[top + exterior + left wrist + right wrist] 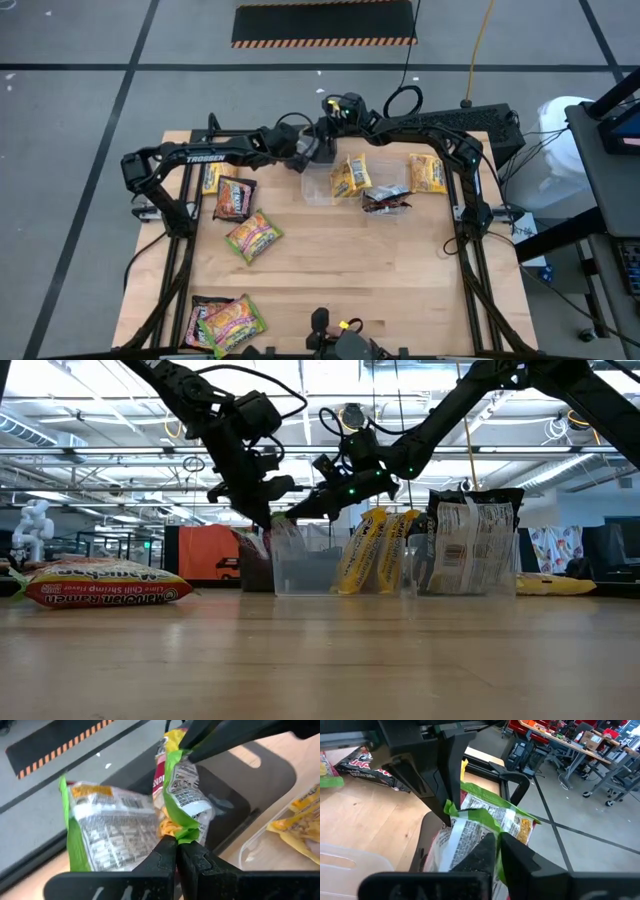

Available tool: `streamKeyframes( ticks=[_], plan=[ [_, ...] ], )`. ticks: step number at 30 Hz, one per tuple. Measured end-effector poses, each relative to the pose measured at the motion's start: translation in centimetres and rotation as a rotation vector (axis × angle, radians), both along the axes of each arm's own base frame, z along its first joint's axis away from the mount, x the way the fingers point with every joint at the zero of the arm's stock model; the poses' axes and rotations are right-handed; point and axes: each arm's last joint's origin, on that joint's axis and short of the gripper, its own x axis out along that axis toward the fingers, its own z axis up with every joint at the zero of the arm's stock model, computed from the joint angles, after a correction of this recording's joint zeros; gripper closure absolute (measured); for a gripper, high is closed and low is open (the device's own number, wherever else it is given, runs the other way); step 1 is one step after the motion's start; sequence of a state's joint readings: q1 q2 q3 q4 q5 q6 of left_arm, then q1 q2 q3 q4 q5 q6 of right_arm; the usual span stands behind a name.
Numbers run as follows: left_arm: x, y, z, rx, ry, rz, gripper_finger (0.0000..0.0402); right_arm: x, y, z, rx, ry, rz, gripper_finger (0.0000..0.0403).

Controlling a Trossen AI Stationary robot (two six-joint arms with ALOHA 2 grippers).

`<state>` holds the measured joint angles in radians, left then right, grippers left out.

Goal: Sort Maruchan noodles
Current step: Put the green noodle pack into the black bin

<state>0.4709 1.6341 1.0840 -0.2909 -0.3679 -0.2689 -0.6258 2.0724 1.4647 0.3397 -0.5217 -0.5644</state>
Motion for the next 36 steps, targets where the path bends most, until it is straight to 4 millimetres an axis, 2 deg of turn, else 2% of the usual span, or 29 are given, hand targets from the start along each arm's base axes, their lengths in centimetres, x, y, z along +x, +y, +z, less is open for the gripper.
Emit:
streamKeyframes(
  ticks=[7, 14, 19, 28, 36],
  plan=[
    [-0.2, -0.1, -0.2, -0.036, -0.005, 0.046, 0.0393, 0.0, 0.0, 0.0, 0.000, -0.001, 0.002, 0.0346],
    [-0.2, -0.1, -0.2, -0.052, -0.027, 0.073, 0.0392, 0.2, -0.1, 0.7, -0.047, -0.057, -0.019, 0.0335],
    [-0.3, -0.2, -0.3, -0.030, 0.037, 0.015, 0.0392, 0.3, -0.1, 0.8, -0.074, -0.058, -0.088, 0.0335],
    [-0.3, -0.2, -0.3, 0.011, 0.103, -0.065, 0.0390, 0.7, 0.3, 0.9, -0.081, -0.068, -0.078, 0.0334],
    [-0.5, -0.3, -0.5, 0.034, 0.175, -0.133, 0.0365, 1.0, 0.8, 1.0, -0.083, -0.070, -0.070, 0.0334]
  ],
)
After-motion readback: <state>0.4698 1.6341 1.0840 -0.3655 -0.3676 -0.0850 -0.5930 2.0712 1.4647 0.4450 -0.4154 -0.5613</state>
